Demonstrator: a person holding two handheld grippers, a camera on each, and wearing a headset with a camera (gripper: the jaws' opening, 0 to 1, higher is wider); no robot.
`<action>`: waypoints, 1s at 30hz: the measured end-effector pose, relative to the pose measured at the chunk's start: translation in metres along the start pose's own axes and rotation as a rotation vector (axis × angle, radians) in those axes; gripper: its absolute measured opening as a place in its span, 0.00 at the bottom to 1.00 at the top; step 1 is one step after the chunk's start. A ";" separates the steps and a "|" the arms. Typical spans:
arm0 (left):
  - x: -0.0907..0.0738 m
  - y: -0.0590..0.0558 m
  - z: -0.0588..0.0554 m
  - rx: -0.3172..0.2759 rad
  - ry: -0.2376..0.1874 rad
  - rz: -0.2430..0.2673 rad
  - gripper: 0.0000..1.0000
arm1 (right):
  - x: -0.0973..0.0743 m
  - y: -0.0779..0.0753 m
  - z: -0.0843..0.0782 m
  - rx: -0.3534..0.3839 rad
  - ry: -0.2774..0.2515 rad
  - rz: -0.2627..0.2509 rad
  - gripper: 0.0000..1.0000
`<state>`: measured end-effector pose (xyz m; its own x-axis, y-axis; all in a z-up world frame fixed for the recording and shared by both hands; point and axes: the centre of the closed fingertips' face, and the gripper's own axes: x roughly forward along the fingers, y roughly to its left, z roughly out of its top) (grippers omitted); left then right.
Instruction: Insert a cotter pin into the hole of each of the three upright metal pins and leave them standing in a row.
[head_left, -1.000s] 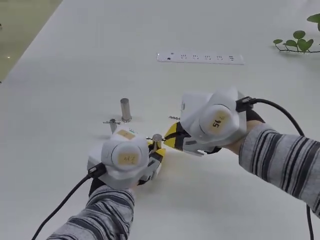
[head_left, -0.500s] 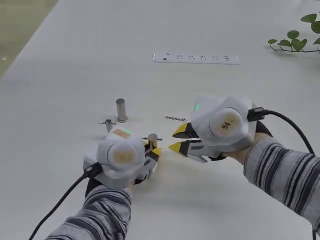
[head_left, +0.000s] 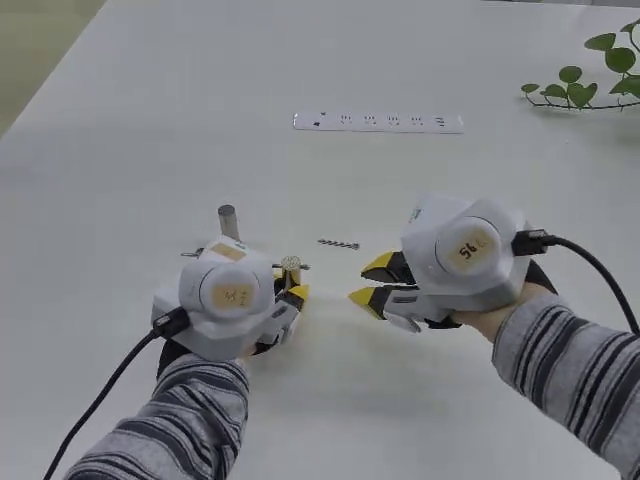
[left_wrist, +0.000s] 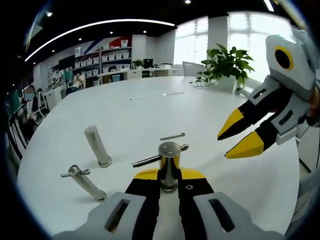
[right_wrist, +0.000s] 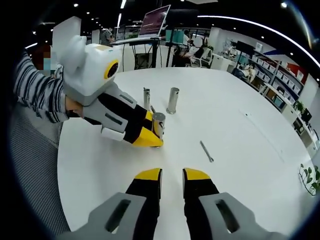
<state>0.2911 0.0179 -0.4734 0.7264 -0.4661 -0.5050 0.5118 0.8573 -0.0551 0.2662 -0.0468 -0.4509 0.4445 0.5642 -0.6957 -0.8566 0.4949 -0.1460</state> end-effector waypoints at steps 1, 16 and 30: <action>0.001 0.002 0.001 -0.004 0.000 0.002 0.09 | 0.000 0.000 0.000 0.003 -0.001 -0.001 0.12; 0.009 0.013 0.001 -0.053 0.012 0.033 0.09 | -0.001 -0.004 0.002 0.119 -0.061 0.006 0.19; 0.009 0.010 0.000 -0.033 0.011 0.054 0.10 | -0.002 -0.003 0.002 0.164 -0.081 0.007 0.25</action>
<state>0.3027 0.0220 -0.4789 0.7472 -0.4168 -0.5176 0.4567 0.8879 -0.0555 0.2686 -0.0480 -0.4480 0.4640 0.6160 -0.6365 -0.8084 0.5883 -0.0200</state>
